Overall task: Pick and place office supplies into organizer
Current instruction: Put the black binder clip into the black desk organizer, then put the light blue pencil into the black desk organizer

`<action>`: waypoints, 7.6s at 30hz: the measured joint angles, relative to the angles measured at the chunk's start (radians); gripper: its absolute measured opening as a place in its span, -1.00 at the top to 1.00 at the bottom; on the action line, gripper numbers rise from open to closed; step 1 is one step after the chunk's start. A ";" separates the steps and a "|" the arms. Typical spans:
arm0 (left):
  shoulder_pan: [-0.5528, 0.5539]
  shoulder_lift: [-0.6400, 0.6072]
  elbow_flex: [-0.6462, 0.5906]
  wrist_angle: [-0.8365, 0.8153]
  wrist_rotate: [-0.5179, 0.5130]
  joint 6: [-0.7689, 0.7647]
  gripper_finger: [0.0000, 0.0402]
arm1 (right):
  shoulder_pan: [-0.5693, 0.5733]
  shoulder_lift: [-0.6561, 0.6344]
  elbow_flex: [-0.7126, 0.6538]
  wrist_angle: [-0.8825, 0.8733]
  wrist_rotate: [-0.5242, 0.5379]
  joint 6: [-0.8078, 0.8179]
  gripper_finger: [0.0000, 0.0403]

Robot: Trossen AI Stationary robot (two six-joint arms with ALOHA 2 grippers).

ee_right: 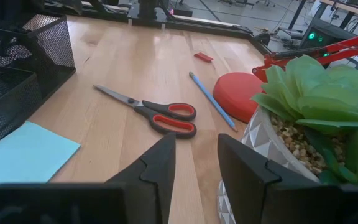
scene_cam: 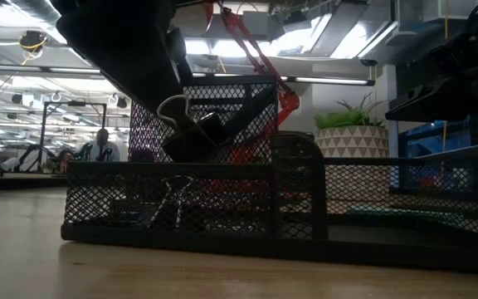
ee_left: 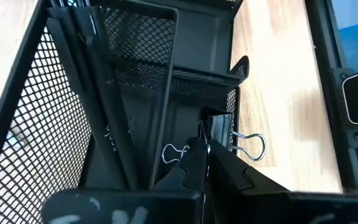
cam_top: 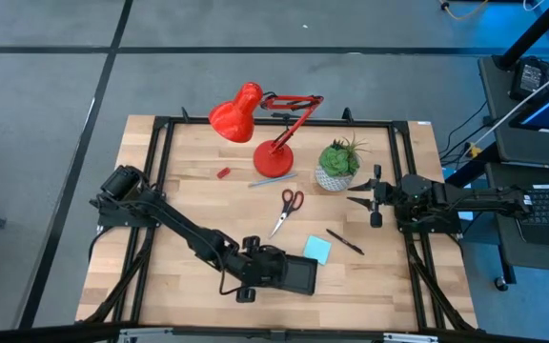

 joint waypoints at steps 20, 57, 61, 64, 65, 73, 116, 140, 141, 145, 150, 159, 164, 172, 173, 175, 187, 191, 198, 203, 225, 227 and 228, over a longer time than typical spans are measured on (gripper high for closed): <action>-0.001 -0.003 0.002 -0.025 -0.021 0.011 0.89 | 0.000 0.000 0.000 0.000 0.000 0.000 0.39; 0.028 -0.028 0.218 -0.214 0.113 0.167 0.70 | 0.000 0.000 0.000 0.000 0.000 0.002 0.39; 0.043 -0.028 0.280 -0.352 0.028 0.238 0.70 | 0.000 0.000 0.000 0.000 0.000 0.000 0.39; 0.059 -0.028 0.301 -0.408 -0.062 0.300 0.70 | 0.000 0.000 0.000 0.000 0.000 -0.001 0.39; 0.065 -0.028 0.306 -0.431 -0.099 0.322 0.70 | 0.000 0.000 0.000 0.000 0.000 -0.001 0.39; 0.150 -0.028 0.311 -0.572 -0.276 0.397 0.70 | 0.000 0.000 0.000 0.000 0.000 -0.004 0.39; 0.739 -0.439 -0.807 0.824 0.034 0.492 0.49 | 0.000 0.025 0.000 0.000 -0.008 0.022 0.39; 0.732 -0.080 -0.824 1.086 -0.047 0.454 0.10 | 0.000 0.025 0.000 0.005 0.054 0.052 0.39; 0.732 -0.065 -0.823 1.101 -0.048 0.449 0.10 | 0.000 0.025 0.000 0.005 0.055 0.053 0.39; 0.732 -0.018 -0.820 1.126 -0.049 0.422 0.10 | 0.000 0.025 0.000 0.006 0.056 0.054 0.39; 0.732 -0.003 -0.819 1.124 -0.051 0.383 0.10 | 0.000 0.025 0.000 0.009 0.056 0.053 0.39; 0.731 -0.001 -0.820 1.125 -0.048 0.382 0.16 | 0.000 0.025 0.000 0.011 0.055 0.051 0.39; 0.731 0.000 -0.820 1.124 -0.041 0.386 0.35 | 0.000 0.025 0.000 0.009 0.055 0.049 0.39; 0.730 0.000 -0.820 1.125 -0.010 0.447 0.64 | 0.000 0.024 0.000 0.005 0.055 0.048 0.39; 0.730 0.000 -0.821 1.125 -0.009 0.454 0.67 | 0.000 0.024 0.000 0.005 0.055 0.048 0.39; 0.730 0.000 -0.821 1.125 -0.006 0.457 0.73 | 0.000 0.024 0.000 0.005 0.055 0.048 0.39; 0.723 0.000 -0.822 1.128 -0.014 0.459 0.90 | 0.000 0.024 0.000 0.005 0.055 0.048 0.39; 0.703 0.006 -0.827 1.171 -0.032 0.464 0.91 | 0.000 0.024 0.000 0.005 0.055 0.048 0.39; 0.671 -0.027 -0.829 1.184 -0.035 0.482 0.93 | 0.000 0.024 0.000 0.005 0.054 0.048 0.39; 0.646 -0.072 -0.829 1.190 -0.026 0.483 0.93 | 0.000 0.024 0.000 0.005 0.054 0.048 0.39; 0.436 -0.534 -0.825 0.891 -0.181 0.602 0.93 | 0.000 0.024 0.000 0.005 0.054 0.048 0.39; 0.399 -0.573 -0.825 0.888 -0.206 0.647 0.93 | 0.000 0.024 0.000 0.005 0.054 0.048 0.39; 0.379 -0.590 -0.825 0.887 -0.223 0.667 0.93 | 0.000 0.024 0.000 0.005 0.054 0.048 0.39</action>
